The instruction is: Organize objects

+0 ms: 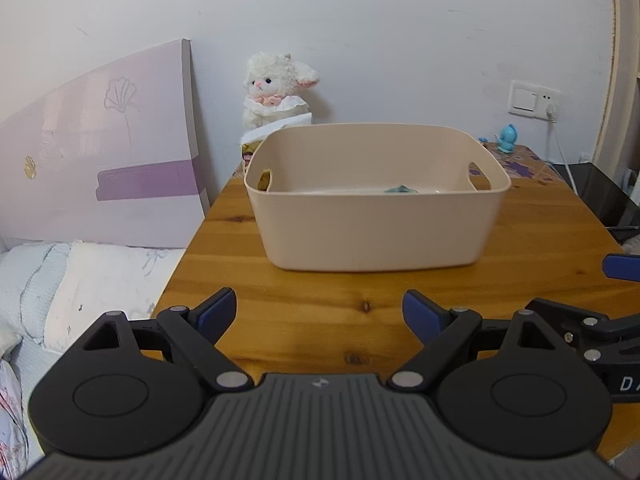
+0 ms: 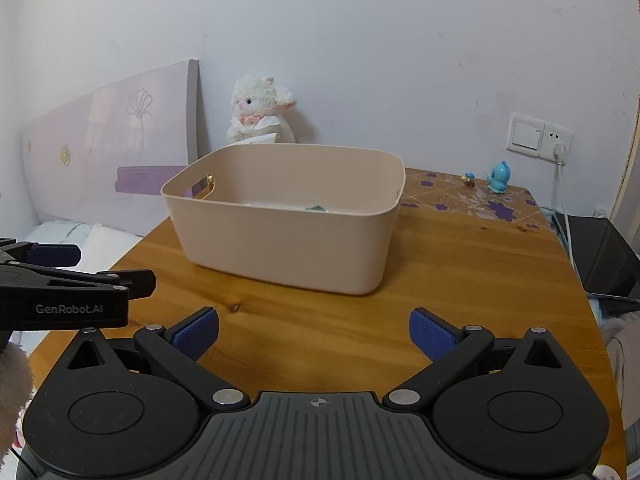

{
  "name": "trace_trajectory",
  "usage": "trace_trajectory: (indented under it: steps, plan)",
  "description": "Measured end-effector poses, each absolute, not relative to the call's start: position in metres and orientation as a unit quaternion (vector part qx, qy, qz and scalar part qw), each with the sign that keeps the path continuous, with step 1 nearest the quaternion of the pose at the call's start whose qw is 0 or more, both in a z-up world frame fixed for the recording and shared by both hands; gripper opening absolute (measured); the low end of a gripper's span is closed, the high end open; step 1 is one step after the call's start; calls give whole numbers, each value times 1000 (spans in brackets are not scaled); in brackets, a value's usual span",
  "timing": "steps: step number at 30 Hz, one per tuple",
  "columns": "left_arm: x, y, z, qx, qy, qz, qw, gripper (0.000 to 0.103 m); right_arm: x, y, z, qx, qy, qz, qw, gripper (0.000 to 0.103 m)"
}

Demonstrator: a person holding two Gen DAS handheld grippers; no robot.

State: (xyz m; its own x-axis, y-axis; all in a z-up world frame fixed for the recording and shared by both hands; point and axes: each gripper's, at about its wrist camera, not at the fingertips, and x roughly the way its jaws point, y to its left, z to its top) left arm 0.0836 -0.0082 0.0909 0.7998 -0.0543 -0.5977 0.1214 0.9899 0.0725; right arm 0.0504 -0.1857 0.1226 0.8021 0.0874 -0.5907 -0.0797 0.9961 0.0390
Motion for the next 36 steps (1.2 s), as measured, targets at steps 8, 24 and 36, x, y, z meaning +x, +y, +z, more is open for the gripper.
trace_trajectory:
  steps: [8, 24, 36]
  plan:
    - [58, -1, 86, 55, 331, -53, 940, 91, 33, -185, 123, 1, 323, 51, 945, 103]
    - [28, 5, 94, 52, 322, -50, 944, 91, 21, -188, 119, 7, 341, 35, 939, 103]
    - [23, 5, 96, 51, 320, -50, 945, 91, 16, -186, 122, 7, 346, 33, 938, 103]
